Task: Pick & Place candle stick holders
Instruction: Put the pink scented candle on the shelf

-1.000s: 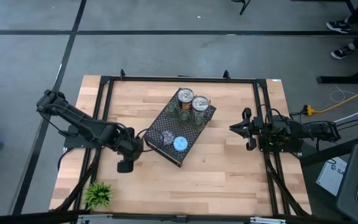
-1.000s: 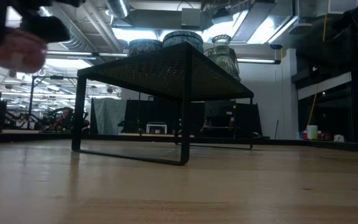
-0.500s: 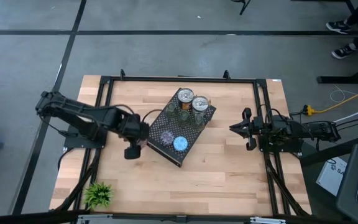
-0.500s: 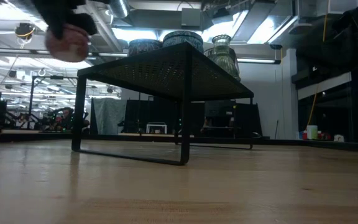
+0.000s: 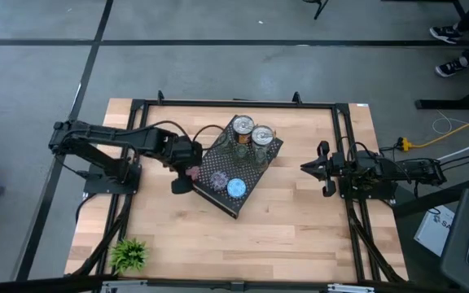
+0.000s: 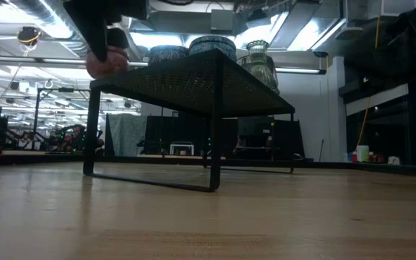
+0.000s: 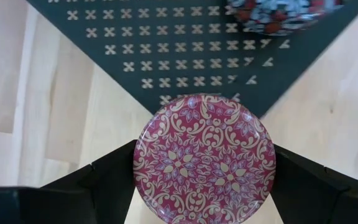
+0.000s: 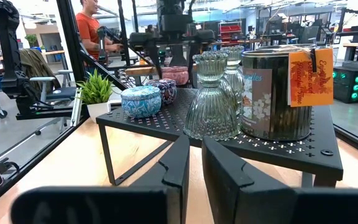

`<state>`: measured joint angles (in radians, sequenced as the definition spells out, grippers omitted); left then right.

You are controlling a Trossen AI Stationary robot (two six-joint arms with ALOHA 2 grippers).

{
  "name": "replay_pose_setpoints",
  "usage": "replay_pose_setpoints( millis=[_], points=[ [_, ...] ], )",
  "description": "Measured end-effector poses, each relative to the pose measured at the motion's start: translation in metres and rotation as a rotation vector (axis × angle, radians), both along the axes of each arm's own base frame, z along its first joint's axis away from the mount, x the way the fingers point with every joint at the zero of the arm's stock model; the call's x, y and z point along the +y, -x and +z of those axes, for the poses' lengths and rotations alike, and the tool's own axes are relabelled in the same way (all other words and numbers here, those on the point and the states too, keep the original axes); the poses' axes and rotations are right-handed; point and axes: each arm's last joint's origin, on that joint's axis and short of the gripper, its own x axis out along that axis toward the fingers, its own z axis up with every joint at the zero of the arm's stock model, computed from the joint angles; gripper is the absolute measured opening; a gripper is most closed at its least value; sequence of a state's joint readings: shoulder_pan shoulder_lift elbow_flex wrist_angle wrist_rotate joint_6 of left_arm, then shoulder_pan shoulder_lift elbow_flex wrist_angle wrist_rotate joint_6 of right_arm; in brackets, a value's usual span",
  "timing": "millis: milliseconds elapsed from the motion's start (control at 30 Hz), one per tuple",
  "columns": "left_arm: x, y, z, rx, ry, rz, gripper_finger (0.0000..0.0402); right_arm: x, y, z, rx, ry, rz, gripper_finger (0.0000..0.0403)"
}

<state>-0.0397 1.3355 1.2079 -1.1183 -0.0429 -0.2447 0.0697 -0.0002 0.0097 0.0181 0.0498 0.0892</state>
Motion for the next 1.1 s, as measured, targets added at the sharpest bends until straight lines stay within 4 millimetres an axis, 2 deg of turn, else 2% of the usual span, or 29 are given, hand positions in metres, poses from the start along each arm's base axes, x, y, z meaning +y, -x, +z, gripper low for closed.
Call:
replay_pose_setpoints(
  millis=[233, 467, 600, 933, 1100],
  points=[
    [0.005, -0.011, -0.009, 0.036, -0.015, -0.047, 0.0308, 0.000, 0.000, 0.000, 0.000, 0.000, 0.000, 0.0048],
    [0.005, -0.023, 0.008, -0.033, -0.050, -0.144, 0.0308, 0.000, 0.000, 0.000, 0.000, 0.000, 0.000, 0.0048],
    [0.005, -0.026, 0.009, -0.063, -0.068, -0.184, 0.0308, 0.000, 0.000, 0.000, 0.000, 0.000, 0.000, 0.0048],
    [0.005, -0.040, -0.009, 0.008, -0.073, -0.215, 0.0308, 0.000, 0.000, 0.000, 0.000, 0.000, 0.000, 0.0048],
    [0.005, -0.043, -0.011, 0.005, -0.074, -0.218, 0.0308, 0.000, 0.000, 0.000, 0.000, 0.000, 0.000, 0.0048]
  ],
)
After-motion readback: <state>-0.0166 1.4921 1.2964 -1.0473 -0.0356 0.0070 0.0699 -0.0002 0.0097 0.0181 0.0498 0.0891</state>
